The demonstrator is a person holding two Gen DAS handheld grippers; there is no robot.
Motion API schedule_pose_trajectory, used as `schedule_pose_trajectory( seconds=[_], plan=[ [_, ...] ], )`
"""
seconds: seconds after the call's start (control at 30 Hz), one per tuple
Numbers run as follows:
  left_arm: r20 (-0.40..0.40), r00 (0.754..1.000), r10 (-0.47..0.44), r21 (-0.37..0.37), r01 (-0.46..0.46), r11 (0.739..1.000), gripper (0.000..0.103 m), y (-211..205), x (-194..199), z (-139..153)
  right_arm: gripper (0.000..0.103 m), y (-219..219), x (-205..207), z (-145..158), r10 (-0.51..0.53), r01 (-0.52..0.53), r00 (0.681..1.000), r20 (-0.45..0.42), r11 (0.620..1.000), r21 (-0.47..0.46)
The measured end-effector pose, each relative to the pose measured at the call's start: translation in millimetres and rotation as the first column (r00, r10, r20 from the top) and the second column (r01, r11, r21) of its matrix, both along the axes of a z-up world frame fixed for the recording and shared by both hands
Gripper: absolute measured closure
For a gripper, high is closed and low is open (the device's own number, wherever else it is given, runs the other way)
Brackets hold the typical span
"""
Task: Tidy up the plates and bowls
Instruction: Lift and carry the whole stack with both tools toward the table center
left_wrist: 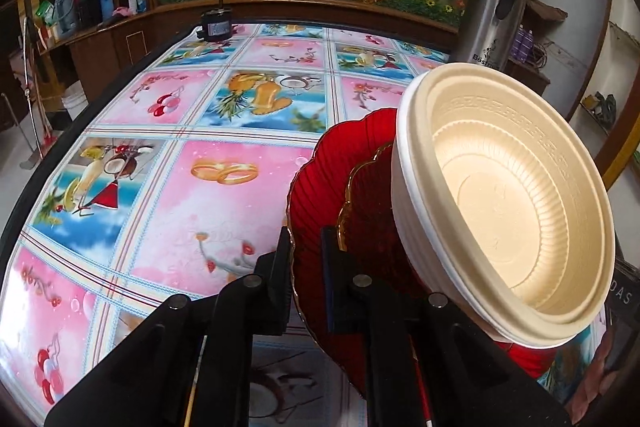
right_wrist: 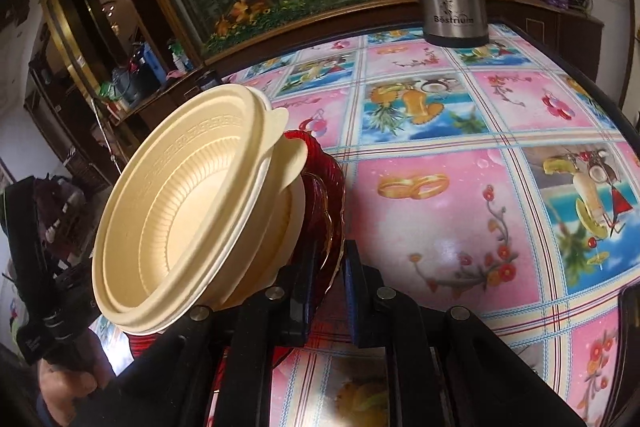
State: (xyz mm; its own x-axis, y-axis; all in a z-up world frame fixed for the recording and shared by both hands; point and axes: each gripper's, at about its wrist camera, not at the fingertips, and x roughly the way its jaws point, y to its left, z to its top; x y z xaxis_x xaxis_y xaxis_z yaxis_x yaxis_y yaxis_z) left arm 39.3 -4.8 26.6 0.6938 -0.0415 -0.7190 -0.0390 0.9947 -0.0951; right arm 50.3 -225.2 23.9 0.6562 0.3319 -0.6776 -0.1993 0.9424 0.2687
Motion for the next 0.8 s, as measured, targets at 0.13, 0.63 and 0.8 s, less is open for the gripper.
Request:
schedule_pose_trajectory(
  seconds=[0.13, 0.63, 0.8],
  plan=[
    [0.005, 1.000, -0.001, 0.009, 0.001, 1.000, 0.094, -2, -1, 0, 0.090, 3, -1, 0, 0.004, -0.004, 1.000, 0.010, 1.000, -0.013],
    [0.021, 1.000, 0.005, 0.012, -0.005, 1.000, 0.094, -3, 3, -2, 0.088, 19, -7, 2, 0.001, 0.010, 0.997, 0.076, 0.990, -0.140],
    [0.021, 1.000, 0.004, 0.011, -0.005, 1.000, 0.094, -2, 4, -3, 0.088, 21, -6, 3, -0.001, 0.013, 0.997, 0.077, 0.989, -0.146]
  ],
)
